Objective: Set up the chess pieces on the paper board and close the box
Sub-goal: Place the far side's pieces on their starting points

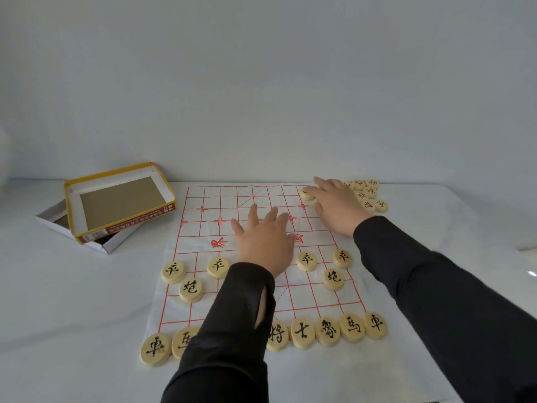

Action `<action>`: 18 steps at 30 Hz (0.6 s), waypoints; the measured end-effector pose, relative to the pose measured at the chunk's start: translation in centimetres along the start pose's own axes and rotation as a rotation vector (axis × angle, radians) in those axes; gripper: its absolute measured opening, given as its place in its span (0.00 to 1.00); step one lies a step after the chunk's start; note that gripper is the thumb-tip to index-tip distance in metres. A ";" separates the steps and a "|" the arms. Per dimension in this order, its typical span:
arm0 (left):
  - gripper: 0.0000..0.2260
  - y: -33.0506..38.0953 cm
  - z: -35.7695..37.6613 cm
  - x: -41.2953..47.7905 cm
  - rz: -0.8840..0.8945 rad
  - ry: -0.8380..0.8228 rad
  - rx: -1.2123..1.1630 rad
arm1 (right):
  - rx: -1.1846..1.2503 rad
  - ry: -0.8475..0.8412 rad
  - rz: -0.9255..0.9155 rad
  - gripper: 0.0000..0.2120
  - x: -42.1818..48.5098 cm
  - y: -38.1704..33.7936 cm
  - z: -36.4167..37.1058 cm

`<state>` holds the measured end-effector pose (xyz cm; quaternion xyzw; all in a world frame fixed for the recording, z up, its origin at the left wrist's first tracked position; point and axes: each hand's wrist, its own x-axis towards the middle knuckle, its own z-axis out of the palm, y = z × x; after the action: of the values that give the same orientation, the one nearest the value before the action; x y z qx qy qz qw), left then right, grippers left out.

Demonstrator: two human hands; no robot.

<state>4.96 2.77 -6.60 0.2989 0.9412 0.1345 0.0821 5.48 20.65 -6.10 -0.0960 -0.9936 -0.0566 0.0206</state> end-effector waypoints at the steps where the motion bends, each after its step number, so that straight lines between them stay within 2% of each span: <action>1: 0.22 0.0 0.0 0.1 -0.012 -0.020 0.009 | -0.028 -0.030 -0.048 0.22 0.8 0.0 0.2; 6: 0.20 -0.4 0.1 0.6 -0.061 -0.083 0.028 | -0.151 -0.124 -0.157 0.21 2.9 0.2 1.5; 18: 0.19 -0.5 0.4 0.9 -0.072 -0.082 -0.034 | -0.112 -0.117 -0.132 0.22 1.3 3.5 2.2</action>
<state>4.04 2.98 -7.23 0.2686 0.9448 0.1350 0.1305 4.82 24.59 -7.78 -0.0346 -0.9925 -0.1078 -0.0466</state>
